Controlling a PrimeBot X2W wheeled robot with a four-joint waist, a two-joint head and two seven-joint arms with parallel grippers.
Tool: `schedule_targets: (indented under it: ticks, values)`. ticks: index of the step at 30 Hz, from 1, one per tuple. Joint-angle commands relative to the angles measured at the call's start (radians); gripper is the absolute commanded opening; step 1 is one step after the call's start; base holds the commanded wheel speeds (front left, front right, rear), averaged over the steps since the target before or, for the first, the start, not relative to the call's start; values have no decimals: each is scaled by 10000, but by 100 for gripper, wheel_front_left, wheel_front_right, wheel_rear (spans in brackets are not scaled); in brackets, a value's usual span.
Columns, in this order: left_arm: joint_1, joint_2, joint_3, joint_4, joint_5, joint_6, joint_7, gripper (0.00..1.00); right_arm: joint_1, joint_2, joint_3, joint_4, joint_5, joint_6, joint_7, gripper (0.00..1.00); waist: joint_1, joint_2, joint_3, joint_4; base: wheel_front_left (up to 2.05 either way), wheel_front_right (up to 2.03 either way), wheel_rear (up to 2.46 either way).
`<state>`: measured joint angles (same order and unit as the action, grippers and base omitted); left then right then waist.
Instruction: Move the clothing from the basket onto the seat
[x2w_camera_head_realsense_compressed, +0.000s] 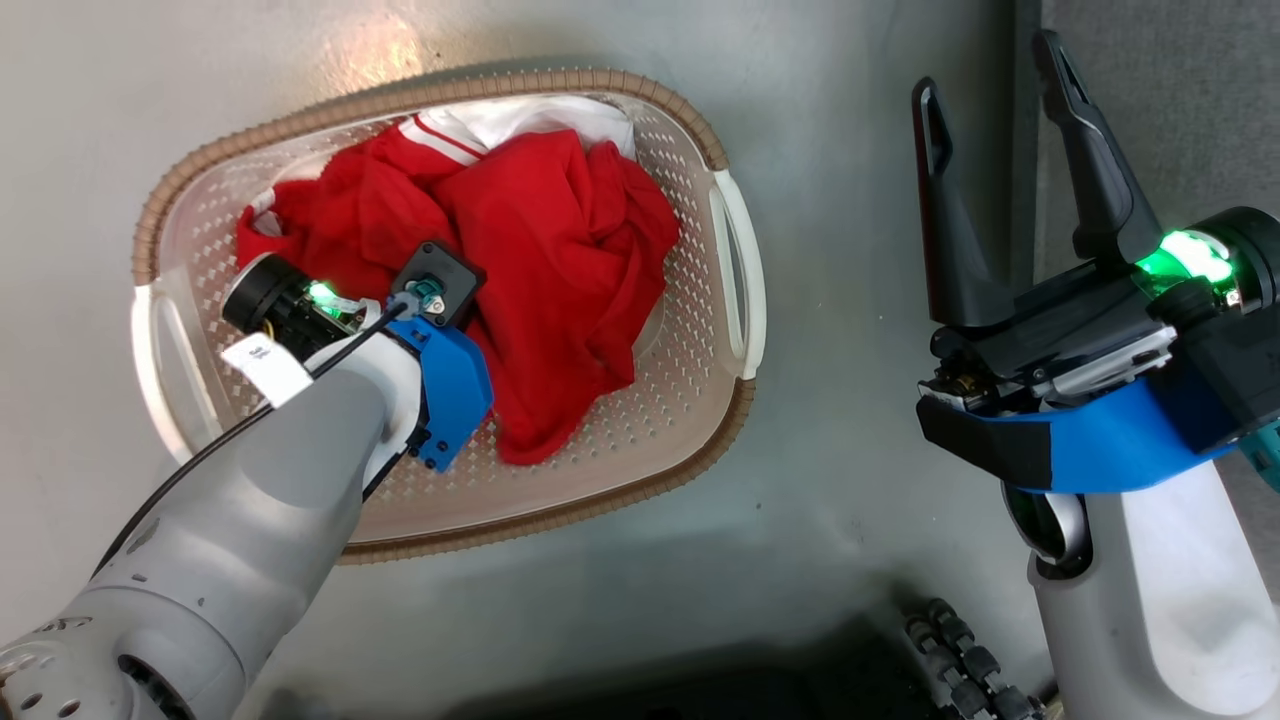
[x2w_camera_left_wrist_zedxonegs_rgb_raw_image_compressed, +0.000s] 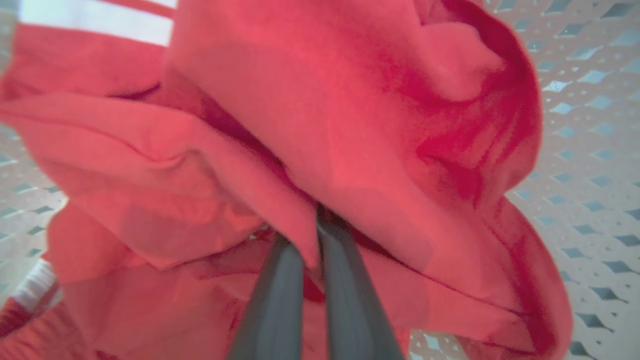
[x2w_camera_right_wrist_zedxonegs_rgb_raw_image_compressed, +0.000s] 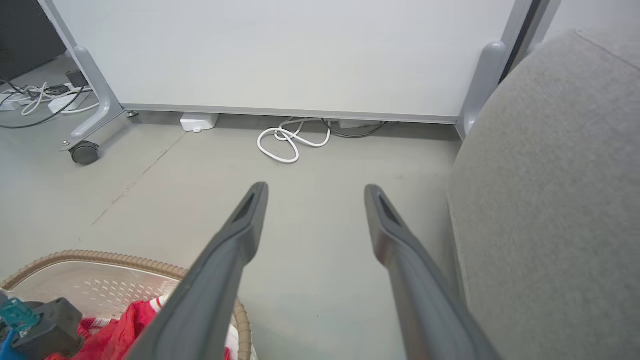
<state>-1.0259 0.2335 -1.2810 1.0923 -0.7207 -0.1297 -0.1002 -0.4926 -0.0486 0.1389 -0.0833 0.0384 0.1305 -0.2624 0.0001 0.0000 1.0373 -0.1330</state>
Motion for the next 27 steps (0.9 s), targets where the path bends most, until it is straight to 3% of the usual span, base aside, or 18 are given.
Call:
schedule_targets:
  ticks: [1, 13, 18, 27]
  values:
    - [-153, -19, -17, 82, -73, -8, -313, 0, -46, -31, -35, 57, 46, 5, -38, 100, -1, 0, -218, 56, 0, 0, 0]
    - [215, -23, 1, -44, -644, -9, -1612, 0, 210, -33, -65, 582, 47, 5, -38, 100, -1, 0, -2130, 525, 0, 0, 0]
    - [646, 114, 823, -622, -868, -9, -1660, 0, 454, -35, -127, 892, 145, 5, -38, 100, -1, 0, -3246, 734, 0, 0, 0]
    - [2085, 601, 2977, -2501, 683, 79, -1663, 0, 1140, -33, -184, 1416, 273, 5, -38, 100, -1, 0, -5305, 1001, 0, 0, 0]
